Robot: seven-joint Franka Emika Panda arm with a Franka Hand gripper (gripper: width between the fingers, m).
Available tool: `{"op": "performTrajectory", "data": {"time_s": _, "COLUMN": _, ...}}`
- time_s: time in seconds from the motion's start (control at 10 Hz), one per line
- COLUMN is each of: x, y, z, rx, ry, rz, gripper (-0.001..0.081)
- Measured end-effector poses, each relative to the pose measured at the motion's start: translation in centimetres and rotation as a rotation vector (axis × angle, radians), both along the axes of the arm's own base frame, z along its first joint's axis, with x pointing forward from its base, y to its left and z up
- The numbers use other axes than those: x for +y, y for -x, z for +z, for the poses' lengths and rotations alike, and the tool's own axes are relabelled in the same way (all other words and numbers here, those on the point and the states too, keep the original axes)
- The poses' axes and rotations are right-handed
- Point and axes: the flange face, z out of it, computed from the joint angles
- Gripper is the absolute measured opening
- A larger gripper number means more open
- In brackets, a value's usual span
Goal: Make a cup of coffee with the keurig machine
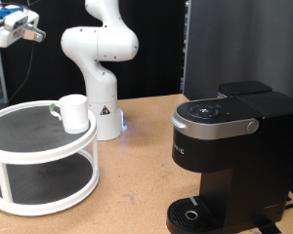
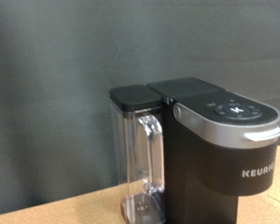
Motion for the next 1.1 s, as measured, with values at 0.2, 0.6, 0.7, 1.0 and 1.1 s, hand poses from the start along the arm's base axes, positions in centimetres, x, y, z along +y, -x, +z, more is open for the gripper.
{"op": "performTrajectory", "data": {"time_s": 0.2, "x": 0.4, "y": -0.2, "z": -2.0, "rx": -0.014, "ry": 0.022, "rz": -0.013, "gripper": 0.0005}}
{"op": "performTrajectory", "data": {"time_s": 0.6, "x": 1.1, "y": -0.4, "z": -5.6, "rx": -0.022, "ry": 0.060, "rz": -0.030, "gripper": 0.0005}}
{"op": "performTrajectory", "data": {"time_s": 0.7, "x": 1.2, "y": -0.5, "z": -6.4, "rx": -0.022, "ry": 0.068, "rz": -0.030, "gripper": 0.0005}}
{"op": "performTrajectory", "data": {"time_s": 1.0, "x": 1.5, "y": -0.7, "z": -8.6, "rx": -0.021, "ry": 0.088, "rz": -0.028, "gripper": 0.0005}}
{"op": "performTrajectory", "data": {"time_s": 1.1, "x": 1.6, "y": -0.8, "z": -9.2, "rx": -0.022, "ry": 0.094, "rz": -0.026, "gripper": 0.0005}}
